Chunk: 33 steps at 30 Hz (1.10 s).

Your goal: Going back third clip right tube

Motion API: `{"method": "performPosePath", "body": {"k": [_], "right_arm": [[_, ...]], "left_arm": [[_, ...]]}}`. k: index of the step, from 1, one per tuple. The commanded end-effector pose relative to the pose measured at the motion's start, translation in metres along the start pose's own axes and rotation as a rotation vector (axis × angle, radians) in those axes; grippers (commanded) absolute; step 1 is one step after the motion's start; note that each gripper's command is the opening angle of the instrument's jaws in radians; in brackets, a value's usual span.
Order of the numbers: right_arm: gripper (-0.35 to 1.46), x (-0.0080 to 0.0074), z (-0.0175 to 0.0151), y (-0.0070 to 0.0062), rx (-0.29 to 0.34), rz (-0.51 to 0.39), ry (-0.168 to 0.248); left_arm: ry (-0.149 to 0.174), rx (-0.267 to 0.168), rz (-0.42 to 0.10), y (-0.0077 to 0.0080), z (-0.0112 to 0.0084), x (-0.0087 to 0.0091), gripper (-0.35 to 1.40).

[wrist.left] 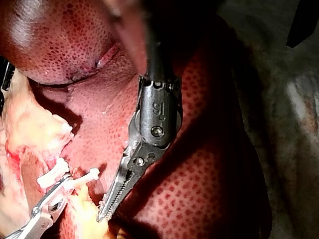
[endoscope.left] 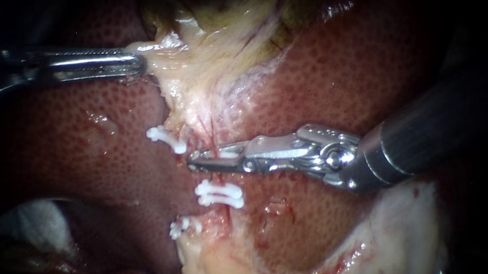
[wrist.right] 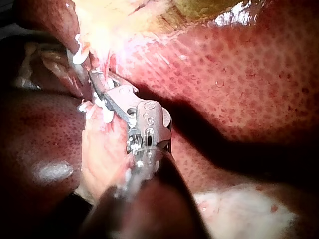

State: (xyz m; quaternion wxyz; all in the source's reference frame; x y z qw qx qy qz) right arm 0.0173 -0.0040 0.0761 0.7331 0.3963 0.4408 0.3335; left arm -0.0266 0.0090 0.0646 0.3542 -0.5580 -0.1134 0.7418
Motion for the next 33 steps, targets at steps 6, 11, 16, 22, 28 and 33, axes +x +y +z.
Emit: {"method": "performPosePath", "body": {"k": [6, 11, 16, 22, 28, 33], "right_arm": [[-0.35, -0.0001, 0.0, -0.0001, 0.003, -0.001, -0.001], [0.1, -0.0001, -0.0002, -0.0002, 0.004, -0.002, -0.002], [0.39, 0.0, -0.0004, -0.0002, 0.007, -0.054, -0.005], [0.48, 0.0001, -0.0009, 0.0, -0.049, -0.13, 0.02], [0.49, 0.0003, -0.0025, 0.0003, -0.074, -0.154, 0.03], [0.49, 0.0005, -0.0047, -0.0001, -0.084, -0.159, 0.034]], "left_arm": [[0.0, 0.0, 0.0, 0.0, 0.0, 0.0, -0.35], [0.0, 0.0, 0.0, 0.0001, 0.0, 0.0, -0.35], [0.0, 0.0, 0.0, 0.0001, 0.0, 0.0, -0.35], [0.0, 0.0, 0.0, 0.0001, 0.0, 0.0, -0.35], [0.0, 0.0, 0.0, 0.0001, -0.0001, 0.0, -0.35], [0.0, 0.0, 0.0, 0.0001, -0.0001, 0.0, -0.35]]}}
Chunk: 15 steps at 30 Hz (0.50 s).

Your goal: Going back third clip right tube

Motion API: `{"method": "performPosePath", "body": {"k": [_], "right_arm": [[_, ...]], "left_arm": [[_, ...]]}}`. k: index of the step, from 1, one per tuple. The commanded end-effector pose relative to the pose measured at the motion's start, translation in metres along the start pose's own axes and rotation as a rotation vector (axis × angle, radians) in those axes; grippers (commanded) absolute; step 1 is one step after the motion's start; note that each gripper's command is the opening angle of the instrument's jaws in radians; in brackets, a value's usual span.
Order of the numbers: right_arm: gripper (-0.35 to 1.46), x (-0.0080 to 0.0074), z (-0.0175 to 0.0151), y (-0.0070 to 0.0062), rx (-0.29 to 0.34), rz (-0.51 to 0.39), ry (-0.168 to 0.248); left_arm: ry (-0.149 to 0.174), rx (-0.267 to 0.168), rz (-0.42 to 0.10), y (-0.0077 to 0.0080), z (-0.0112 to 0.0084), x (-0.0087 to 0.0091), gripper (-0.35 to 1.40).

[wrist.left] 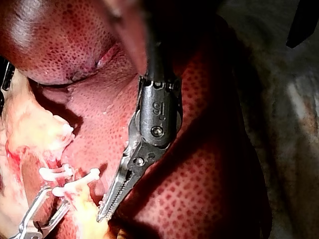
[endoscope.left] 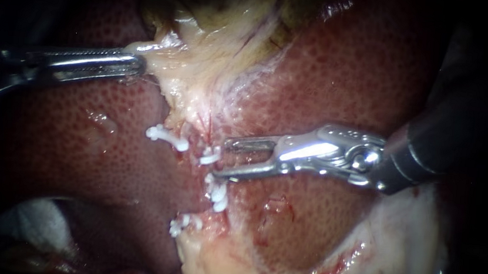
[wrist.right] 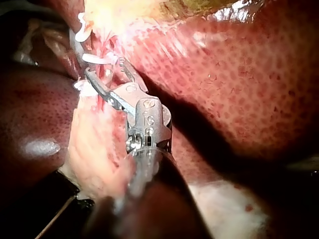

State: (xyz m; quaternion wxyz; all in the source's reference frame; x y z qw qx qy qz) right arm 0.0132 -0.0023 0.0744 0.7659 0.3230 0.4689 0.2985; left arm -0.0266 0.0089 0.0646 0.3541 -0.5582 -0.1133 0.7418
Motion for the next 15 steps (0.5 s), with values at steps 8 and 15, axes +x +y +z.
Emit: {"method": "performPosePath", "body": {"k": [8, 15], "right_arm": [[0.49, 0.0002, 0.0005, -0.0002, 0.0, -0.001, -0.003], [0.49, -0.0002, 0.0032, -0.0003, 0.017, -0.007, -0.009]], "left_arm": [[0.0, 0.001, 0.0, 0.0, 0.0, 0.0, -0.35], [0.0, 0.001, 0.001, 0.0001, 0.0001, -0.0001, -0.35]]}}
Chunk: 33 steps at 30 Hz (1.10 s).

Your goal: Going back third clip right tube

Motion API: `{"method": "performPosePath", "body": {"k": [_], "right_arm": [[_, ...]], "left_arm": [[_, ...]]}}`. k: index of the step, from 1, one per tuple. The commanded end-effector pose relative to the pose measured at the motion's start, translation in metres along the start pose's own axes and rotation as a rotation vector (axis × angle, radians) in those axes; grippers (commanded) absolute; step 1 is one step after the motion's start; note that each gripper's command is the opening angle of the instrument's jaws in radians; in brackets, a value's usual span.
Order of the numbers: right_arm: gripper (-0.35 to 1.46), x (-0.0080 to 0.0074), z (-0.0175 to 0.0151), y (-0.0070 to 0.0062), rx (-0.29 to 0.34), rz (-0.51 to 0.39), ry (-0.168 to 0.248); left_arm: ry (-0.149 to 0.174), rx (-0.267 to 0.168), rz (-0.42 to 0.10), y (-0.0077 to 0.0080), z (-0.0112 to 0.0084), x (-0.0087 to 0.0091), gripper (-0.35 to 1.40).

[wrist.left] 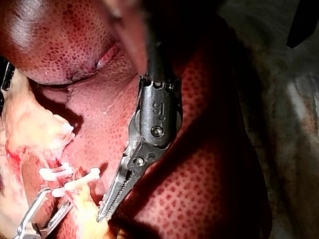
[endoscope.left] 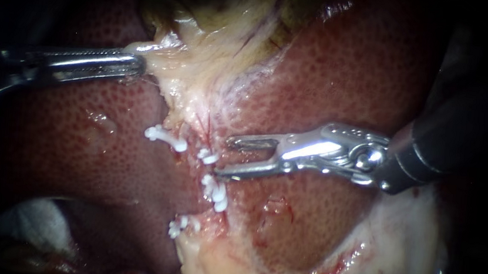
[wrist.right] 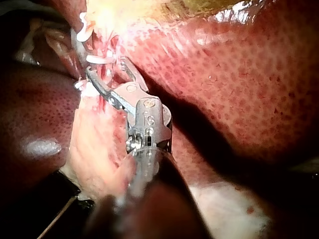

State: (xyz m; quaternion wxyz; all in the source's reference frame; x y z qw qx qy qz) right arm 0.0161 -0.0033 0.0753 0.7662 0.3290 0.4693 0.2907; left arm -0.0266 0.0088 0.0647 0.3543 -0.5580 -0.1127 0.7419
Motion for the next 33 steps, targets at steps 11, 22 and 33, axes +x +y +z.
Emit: {"method": "performPosePath", "body": {"k": [11, 22, 33], "right_arm": [[0.49, -0.0008, 0.0032, -0.0011, 0.082, -0.014, 0.01], [0.49, -0.0009, 0.0029, -0.0017, 0.169, 0.009, 0.044], [0.49, -0.0005, 0.0027, -0.0032, 0.256, 0.039, 0.069]], "left_arm": [[0.0, 0.001, 0.0, 0.0001, 0.0001, 0.0, -0.35], [0.0, 0.001, 0.0, 0.0, 0.0, 0.0, -0.35], [0.0, 0.003, 0.0, -0.0005, 0.0, -0.0002, -0.35]]}}
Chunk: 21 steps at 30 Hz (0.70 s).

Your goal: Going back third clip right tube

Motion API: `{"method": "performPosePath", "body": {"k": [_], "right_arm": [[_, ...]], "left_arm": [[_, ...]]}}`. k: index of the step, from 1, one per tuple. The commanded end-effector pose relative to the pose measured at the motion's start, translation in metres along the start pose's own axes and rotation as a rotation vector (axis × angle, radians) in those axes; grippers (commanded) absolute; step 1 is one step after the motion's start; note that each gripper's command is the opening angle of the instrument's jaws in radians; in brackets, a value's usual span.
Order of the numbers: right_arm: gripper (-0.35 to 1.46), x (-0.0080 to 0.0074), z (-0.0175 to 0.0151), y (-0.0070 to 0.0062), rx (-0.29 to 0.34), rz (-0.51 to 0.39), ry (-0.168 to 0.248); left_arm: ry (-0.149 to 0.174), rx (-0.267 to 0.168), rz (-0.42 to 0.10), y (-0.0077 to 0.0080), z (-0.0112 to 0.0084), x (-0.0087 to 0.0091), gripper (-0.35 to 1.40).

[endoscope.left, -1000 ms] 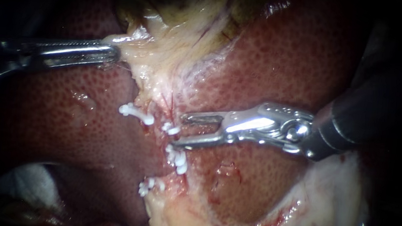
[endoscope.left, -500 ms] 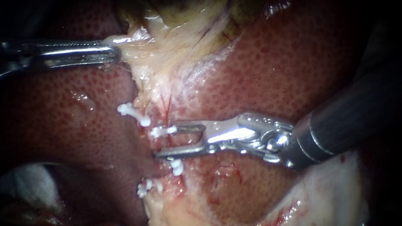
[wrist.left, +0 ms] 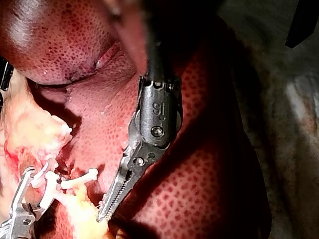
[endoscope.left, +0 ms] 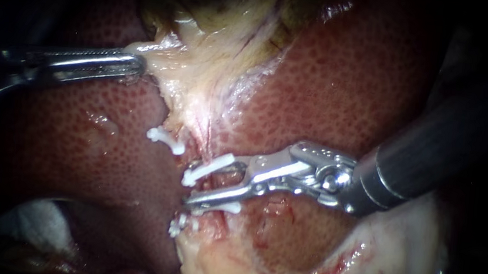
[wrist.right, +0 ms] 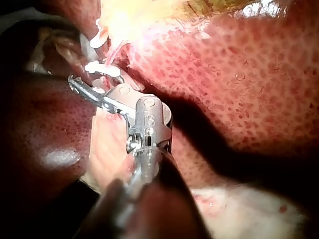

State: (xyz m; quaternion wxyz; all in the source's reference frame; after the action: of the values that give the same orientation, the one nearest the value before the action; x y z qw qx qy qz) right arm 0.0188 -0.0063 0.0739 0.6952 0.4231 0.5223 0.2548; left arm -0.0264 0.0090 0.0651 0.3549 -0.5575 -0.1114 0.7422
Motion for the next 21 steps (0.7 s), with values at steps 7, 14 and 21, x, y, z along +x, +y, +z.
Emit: {"method": "performPosePath", "body": {"k": [7, 14, 21], "right_arm": [[0.48, 0.0, -0.0007, 0.0014, -0.039, 0.0, 0.012], [0.48, -0.0003, -0.0024, 0.0034, -0.124, 0.01, -0.021], [0.49, -0.0005, -0.0035, 0.0039, -0.147, -0.001, -0.019]], "left_arm": [[0.0, 0.0, 0.0, 0.0, 0.0, 0.0, -0.35], [0.0, 0.0, -0.001, 0.0001, 0.0, 0.0, -0.35], [0.0, 0.0, -0.001, 0.0001, 0.0, 0.0, -0.35]]}}
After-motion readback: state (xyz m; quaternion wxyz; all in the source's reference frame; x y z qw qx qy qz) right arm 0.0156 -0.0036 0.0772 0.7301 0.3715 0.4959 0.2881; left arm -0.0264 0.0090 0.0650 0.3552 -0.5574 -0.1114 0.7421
